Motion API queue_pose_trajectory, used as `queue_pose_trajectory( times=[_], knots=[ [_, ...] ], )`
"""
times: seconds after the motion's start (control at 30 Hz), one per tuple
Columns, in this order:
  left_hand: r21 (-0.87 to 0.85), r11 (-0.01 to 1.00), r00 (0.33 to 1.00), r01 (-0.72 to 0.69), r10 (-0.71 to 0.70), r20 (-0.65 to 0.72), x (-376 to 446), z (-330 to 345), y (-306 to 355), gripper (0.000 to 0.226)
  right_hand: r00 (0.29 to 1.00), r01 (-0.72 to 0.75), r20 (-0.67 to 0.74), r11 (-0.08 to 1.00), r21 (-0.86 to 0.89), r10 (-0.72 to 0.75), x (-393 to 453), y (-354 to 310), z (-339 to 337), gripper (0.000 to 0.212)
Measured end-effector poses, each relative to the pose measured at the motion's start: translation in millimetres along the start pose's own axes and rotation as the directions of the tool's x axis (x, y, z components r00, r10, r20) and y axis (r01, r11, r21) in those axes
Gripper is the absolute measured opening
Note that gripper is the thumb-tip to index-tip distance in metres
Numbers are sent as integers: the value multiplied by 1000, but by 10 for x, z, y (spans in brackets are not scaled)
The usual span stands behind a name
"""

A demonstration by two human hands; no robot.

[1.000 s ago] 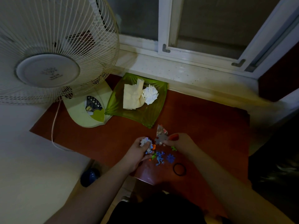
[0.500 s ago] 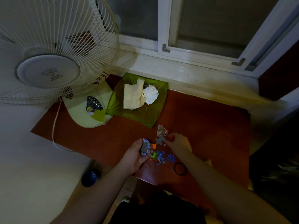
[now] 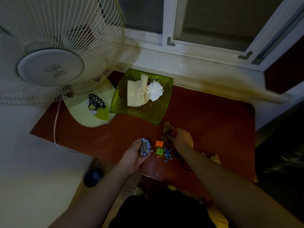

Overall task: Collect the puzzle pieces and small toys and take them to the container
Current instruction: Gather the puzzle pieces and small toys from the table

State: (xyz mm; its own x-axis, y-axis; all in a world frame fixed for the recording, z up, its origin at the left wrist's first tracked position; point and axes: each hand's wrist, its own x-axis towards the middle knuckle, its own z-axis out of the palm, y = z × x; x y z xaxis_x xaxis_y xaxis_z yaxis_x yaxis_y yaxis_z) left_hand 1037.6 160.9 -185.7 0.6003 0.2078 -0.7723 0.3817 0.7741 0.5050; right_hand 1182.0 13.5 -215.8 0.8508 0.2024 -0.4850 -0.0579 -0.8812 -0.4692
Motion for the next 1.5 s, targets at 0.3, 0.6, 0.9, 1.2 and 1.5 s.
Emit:
queue_pose_trajectory(
  times=[0.3, 0.6, 0.9, 1.2, 1.5],
  knots=[
    [100, 995, 998, 14, -20, 65, 25, -57, 123, 27, 1000, -27, -13, 999, 24, 27, -110, -53, 80, 21],
    [159, 987, 991, 35, -55, 120, 35, -13, 256, 27, 997, -2, -72, 1000, 21, 4, -202, -44, 82, 37],
    [153, 987, 990, 54, -73, 121, 85, -20, 352, 33, 1000, -27, -5, 990, -139, 26, -278, -147, 161, 60],
    [155, 987, 993, 49, -65, 101, 87, -113, 424, 30, 999, -43, -14, 994, -103, 42, -276, -187, 141, 60],
    [204, 977, 987, 53, -82, 136, 62, -320, 460, 23, 995, -97, -42, 982, -163, 91, -309, -218, 138, 48]
  ],
)
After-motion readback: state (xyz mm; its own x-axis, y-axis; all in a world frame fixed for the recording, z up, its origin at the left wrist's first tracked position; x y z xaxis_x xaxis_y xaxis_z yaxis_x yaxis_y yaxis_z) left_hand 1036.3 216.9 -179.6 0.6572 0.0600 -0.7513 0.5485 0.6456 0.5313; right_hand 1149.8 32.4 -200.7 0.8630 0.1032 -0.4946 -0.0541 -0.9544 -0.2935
